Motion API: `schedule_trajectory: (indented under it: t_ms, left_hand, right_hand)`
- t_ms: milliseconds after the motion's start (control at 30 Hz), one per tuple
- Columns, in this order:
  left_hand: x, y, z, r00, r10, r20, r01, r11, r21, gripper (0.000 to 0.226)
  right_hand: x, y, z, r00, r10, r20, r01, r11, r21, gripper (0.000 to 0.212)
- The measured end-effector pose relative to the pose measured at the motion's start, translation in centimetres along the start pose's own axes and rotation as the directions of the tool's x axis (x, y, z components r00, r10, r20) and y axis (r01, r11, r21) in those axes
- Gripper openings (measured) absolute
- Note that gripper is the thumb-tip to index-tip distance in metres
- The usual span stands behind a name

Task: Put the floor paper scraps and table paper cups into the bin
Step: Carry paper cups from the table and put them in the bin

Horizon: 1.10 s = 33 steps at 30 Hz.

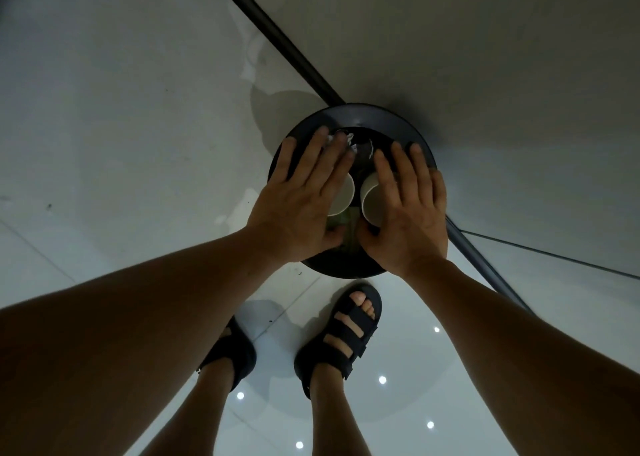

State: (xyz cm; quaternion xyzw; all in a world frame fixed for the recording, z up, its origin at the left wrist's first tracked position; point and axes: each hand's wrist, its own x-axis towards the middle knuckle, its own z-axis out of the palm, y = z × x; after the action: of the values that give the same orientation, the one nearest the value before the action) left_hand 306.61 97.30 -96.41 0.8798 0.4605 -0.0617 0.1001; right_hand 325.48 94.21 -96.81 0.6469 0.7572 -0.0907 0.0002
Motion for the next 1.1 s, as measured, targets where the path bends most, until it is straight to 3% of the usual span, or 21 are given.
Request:
schedule_trajectory:
  t_ms: [133,300,633,867,1100]
  left_hand:
    - [0.3,-0.1,0.3,1.000,-0.013,0.027,0.013,1.000,0.018,0.104]
    - [-0.5,-0.7,-3.0,0.995,-0.035,0.098,0.037,0.999,-0.027,0.097]
    - [-3.9,1.5,-20.3,0.976,-0.141,0.163,0.159,0.982,-0.098,0.087]
    - [-4.9,4.4,-33.8,0.983,-0.036,0.178,0.065,0.985,-0.159,0.084]
    - [-7.9,9.7,-48.2,0.975,0.185,0.123,-0.167,0.976,-0.143,0.081]
  right_hand:
    - [0.1,0.0,0.1,1.000,-0.009,0.014,0.009,1.000,-0.003,0.093]
    - [-0.1,-0.2,-2.0,0.989,0.000,0.146,-0.014,0.996,0.092,0.098]
    - [-3.2,-2.0,-19.0,0.941,0.201,0.274,-0.267,0.936,0.229,0.094]
    - [-6.7,-4.0,-33.7,0.902,0.363,0.234,-0.421,0.861,0.285,0.090]
    - [-16.7,-8.0,-45.9,0.756,0.631,0.173,-0.651,0.702,0.289,0.086]
